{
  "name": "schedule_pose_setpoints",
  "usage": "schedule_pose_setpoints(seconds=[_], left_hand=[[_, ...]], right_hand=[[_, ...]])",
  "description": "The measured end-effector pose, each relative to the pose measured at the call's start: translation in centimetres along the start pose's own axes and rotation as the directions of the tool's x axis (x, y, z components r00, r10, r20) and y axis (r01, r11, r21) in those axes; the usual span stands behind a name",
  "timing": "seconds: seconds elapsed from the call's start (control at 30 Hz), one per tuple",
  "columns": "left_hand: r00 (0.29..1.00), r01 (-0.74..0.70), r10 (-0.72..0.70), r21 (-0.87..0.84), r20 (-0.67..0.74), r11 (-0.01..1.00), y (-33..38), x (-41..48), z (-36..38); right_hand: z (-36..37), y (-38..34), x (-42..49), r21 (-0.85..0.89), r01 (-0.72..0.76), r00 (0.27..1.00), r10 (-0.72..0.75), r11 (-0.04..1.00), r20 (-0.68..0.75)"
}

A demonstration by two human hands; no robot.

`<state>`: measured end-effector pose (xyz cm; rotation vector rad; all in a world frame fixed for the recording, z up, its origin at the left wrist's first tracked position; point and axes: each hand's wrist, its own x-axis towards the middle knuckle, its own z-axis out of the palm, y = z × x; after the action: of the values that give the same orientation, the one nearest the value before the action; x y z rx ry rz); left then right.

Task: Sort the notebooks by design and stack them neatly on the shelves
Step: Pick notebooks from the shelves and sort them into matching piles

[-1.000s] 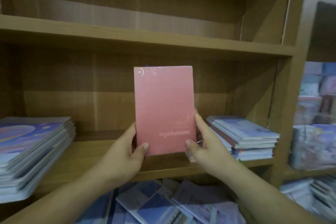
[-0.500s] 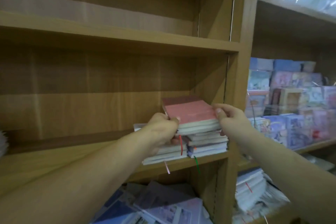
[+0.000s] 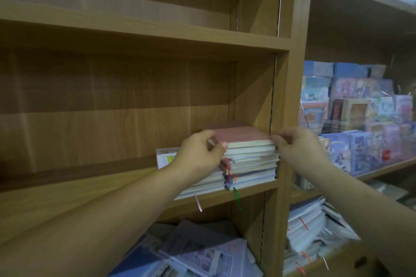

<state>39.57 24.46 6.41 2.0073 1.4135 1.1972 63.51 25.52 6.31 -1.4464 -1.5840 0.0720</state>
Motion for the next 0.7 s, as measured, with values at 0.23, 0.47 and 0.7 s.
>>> schedule_pose_setpoints(seconds=[0.23,0.47,0.7], left_hand=[[0.992,-0.098,0.094,-0.054,-0.081,0.994,0.4,-0.4,1.5],[0.987,-0.126,0.131,0.058,-0.097,0.990,-0.3,0.2,2.7],[0.950,-0.261,0.276,0.108,-0.149,0.959,-3.2,-6.5,0.2]], right_hand=[[0.6,1.7,-1.3,-0.113,0.120,0.992,-0.115,0.986,0.046],[1.5,1.9,-2.0,-0.218,0.116,0.990,-0.130,0.969,-0.051],[4.0,-2.1,-9.3,-0.314,0.425,0.894,-0.447,0.849,0.002]])
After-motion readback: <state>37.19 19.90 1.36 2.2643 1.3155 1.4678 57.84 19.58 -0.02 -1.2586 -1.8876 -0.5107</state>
